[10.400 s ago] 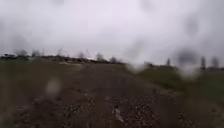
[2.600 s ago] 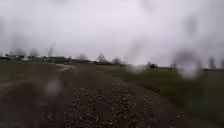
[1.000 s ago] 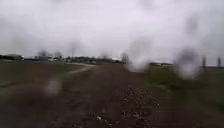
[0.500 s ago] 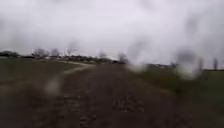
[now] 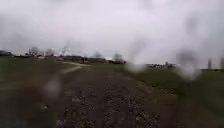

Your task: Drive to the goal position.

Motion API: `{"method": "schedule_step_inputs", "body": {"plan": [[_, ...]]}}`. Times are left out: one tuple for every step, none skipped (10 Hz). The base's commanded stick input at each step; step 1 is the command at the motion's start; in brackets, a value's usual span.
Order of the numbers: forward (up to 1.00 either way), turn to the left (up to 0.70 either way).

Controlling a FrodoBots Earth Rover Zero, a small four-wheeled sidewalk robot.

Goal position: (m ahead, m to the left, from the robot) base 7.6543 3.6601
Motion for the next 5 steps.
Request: {"method": "schedule_step_inputs", "body": {"plan": [[1.0,0.05],[1.0,0.21],[1.0,0.37],[1.0,0.4],[1.0,0.4]]}}
